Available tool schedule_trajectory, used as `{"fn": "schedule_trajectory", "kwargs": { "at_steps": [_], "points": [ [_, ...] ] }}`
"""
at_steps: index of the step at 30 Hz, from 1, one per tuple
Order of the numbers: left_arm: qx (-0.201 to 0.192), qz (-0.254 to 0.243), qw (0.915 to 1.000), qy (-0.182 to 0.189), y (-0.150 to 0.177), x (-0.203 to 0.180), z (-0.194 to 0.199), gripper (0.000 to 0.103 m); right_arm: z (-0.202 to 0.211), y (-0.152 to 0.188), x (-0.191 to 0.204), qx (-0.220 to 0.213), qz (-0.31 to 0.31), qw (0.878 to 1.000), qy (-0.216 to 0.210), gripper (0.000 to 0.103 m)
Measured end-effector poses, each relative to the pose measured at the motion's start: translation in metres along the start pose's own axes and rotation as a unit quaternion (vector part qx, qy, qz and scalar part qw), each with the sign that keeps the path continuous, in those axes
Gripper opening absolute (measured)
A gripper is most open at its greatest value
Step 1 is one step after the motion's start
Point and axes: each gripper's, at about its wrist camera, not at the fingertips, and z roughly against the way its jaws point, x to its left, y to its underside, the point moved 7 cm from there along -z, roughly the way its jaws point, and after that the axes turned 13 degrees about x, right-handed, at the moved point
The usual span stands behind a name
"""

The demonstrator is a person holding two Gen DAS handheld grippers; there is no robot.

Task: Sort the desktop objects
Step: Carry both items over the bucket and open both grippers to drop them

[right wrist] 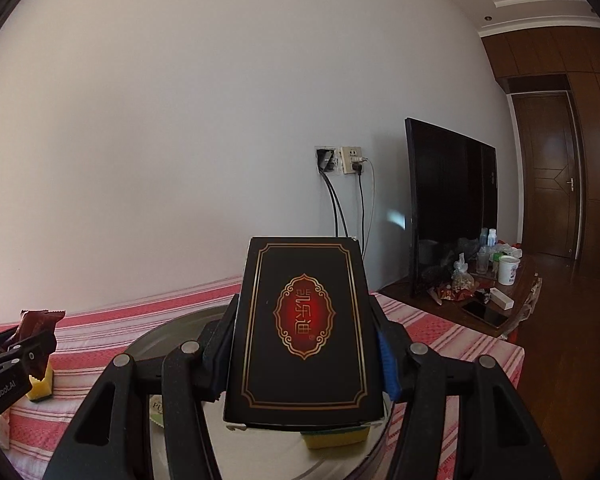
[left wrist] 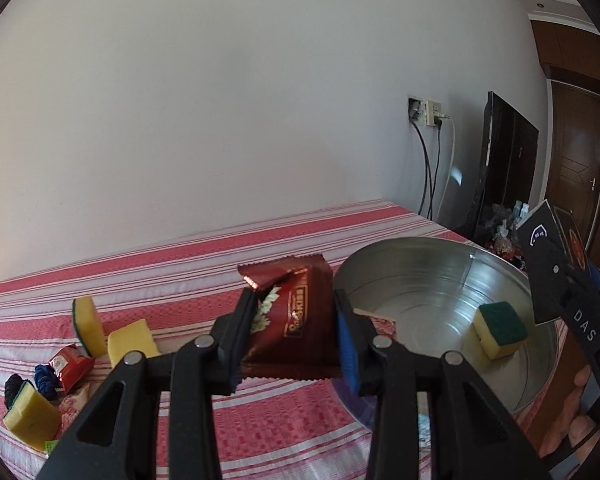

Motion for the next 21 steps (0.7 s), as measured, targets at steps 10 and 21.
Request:
{"fn": "schedule_trajectory", "kwargs": {
  "at_steps": [10, 21],
  "points": [
    [0.015, -0.043, 0.9986, 0.027, -0.016, -0.064, -0.025, 0.037, -0.021, 0.001, -0.018, 0.036, 0.000, 0.999, 0.016, 0.059],
    [0.049, -0.054, 0.9973, 0.013, -0.006, -0.071, -0.054, 0.037, -0.048, 0.011, -0.015, 0.082, 0.008, 0.997, 0.007, 0.059]
  ]
}}
